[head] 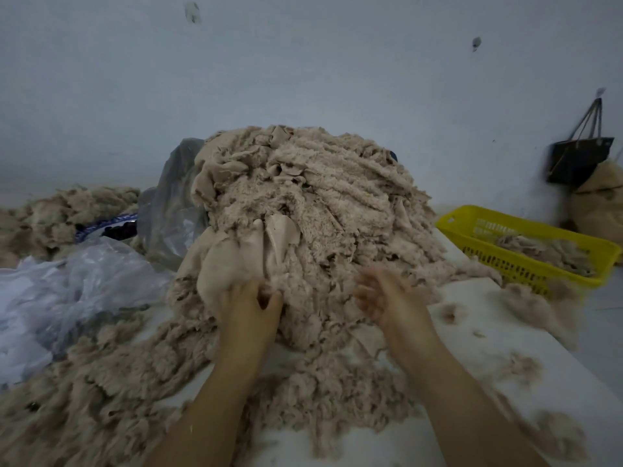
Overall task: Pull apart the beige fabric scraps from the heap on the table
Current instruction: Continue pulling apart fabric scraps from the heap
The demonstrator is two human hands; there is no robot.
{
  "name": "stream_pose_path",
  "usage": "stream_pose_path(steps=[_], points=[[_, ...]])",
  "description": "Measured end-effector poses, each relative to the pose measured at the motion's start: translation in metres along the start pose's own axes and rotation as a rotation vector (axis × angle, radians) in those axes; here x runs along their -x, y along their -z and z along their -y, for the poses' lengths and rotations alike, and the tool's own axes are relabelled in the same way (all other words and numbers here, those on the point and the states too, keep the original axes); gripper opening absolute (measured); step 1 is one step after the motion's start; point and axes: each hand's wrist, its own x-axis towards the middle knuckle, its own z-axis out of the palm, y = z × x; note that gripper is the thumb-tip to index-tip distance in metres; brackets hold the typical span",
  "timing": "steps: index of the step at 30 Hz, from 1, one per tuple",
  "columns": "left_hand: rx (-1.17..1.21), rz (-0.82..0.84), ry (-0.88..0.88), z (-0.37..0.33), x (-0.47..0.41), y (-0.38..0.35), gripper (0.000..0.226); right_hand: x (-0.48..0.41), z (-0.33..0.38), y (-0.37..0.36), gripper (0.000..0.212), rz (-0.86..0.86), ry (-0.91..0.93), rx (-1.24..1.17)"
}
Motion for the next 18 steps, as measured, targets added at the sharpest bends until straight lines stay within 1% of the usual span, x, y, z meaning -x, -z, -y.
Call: stream_pose_path(steps=[2, 3, 4, 5, 6, 8, 9, 10, 12, 13, 14, 15, 16, 18], points=[[0.081, 0.015, -0.056, -0.002, 0.003, 0.000, 0.024, 0.002, -0.008, -0.006, 0.016, 0.104, 0.039, 0.213], [0.154, 0.031, -0.084, -0.009, 0.007, 0.002, 0.022, 0.004, -0.011, -0.009, 0.012, 0.169, 0.082, 0.340], [0.223, 0.059, -0.123, -0.015, 0.010, 0.003, 0.018, 0.008, -0.014, -0.013, 0.016, 0.235, 0.130, 0.470], [0.268, 0.096, -0.183, -0.022, 0.014, 0.003, 0.016, 0.009, -0.019, -0.015, 0.025, 0.292, 0.182, 0.582], [0.282, 0.119, -0.272, -0.026, 0.018, 0.002, 0.015, 0.010, -0.021, -0.017, 0.030, 0.331, 0.227, 0.660], [0.314, 0.158, -0.410, -0.031, 0.024, -0.001, 0.008, 0.013, -0.021, -0.020, 0.028, 0.336, 0.311, 0.767], [0.355, 0.171, -0.414, -0.031, 0.025, -0.001, 0.009, 0.013, -0.020, -0.019, 0.027, 0.309, 0.321, 0.786], [0.415, 0.181, -0.364, -0.032, 0.025, 0.000, 0.014, 0.013, -0.017, -0.018, 0.023, 0.266, 0.309, 0.770], [0.520, 0.158, -0.191, -0.031, 0.022, 0.001, 0.022, 0.012, -0.013, -0.015, 0.012, 0.188, 0.298, 0.729], [0.573, 0.118, -0.098, -0.030, 0.020, 0.002, 0.021, 0.011, -0.012, -0.013, 0.017, 0.151, 0.335, 0.741], [0.637, 0.087, -0.001, -0.030, 0.018, 0.003, 0.021, 0.011, -0.011, -0.012, 0.029, 0.121, 0.359, 0.757], [0.709, 0.072, 0.091, -0.030, 0.017, 0.005, 0.020, 0.011, -0.009, -0.011, 0.035, 0.096, 0.363, 0.734], [0.776, 0.071, 0.157, -0.031, 0.016, 0.007, 0.021, 0.011, -0.006, -0.011, 0.037, 0.074, 0.339, 0.676], [0.863, 0.095, 0.196, -0.033, 0.015, 0.009, 0.025, 0.014, 0.000, -0.011, 0.037, 0.084, 0.223, 0.448]])
